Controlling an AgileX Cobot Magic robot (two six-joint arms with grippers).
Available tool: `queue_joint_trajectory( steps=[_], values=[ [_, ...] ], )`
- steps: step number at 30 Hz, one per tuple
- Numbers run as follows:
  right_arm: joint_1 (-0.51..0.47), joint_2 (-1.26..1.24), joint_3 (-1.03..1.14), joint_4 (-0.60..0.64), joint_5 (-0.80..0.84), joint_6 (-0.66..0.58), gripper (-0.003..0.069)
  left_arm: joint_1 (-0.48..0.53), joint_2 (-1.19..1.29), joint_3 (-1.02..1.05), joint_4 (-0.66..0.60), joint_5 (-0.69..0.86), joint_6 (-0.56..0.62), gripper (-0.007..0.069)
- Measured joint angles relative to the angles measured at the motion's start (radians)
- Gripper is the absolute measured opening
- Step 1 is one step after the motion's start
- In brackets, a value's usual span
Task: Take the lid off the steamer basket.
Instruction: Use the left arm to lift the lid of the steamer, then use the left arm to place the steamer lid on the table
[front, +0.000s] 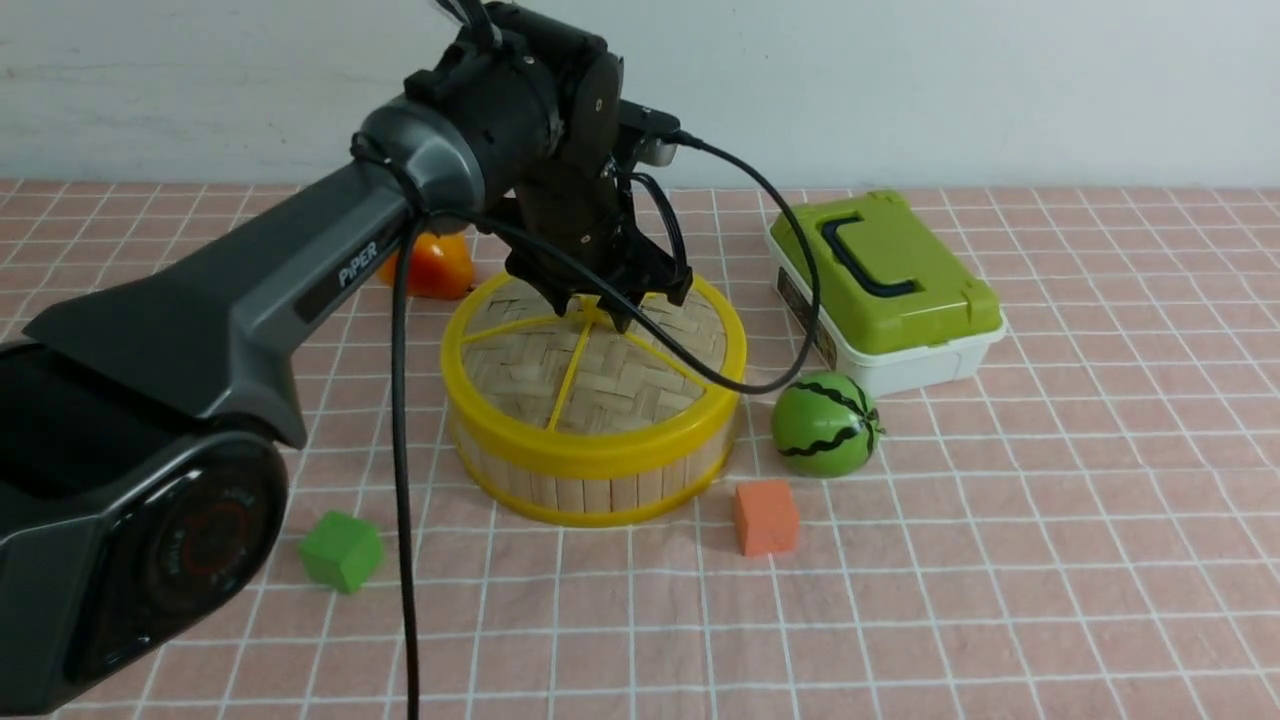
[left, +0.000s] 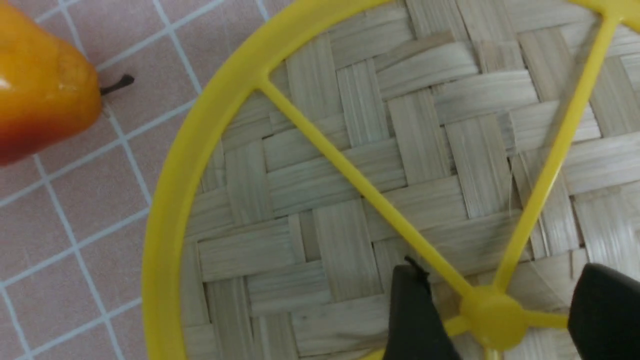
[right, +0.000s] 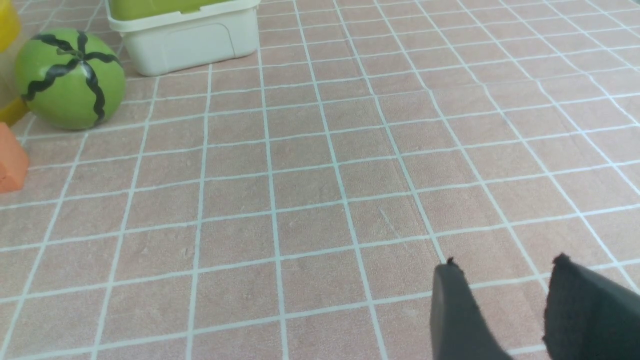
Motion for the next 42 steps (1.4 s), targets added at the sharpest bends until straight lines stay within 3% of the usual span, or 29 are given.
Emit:
queue_joint_trajectory(
  steps=[9,13,19,42],
  values=[
    [0.0,0.0,0.0,0.0,0.0,0.0,0.0242,0.0,0.004,0.0,-0.027,-0.014,0.0,0.0292],
    [0.0,0.0,0.0,0.0,0.0,0.0,0.0242,0.0,0.005,0.0,-0.027,-0.015,0.0,0.0196],
    [0.0,0.0,0.0,0.0,0.0,0.0,0.0242,0.0,0.005,-0.001,-0.02,-0.015,-0.001,0.0118],
    [0.0,0.0,0.0,0.0,0.0,0.0,0.0242,0.0,-0.154,-0.007,-0.005,0.031,-0.05,0.0113]
  ],
)
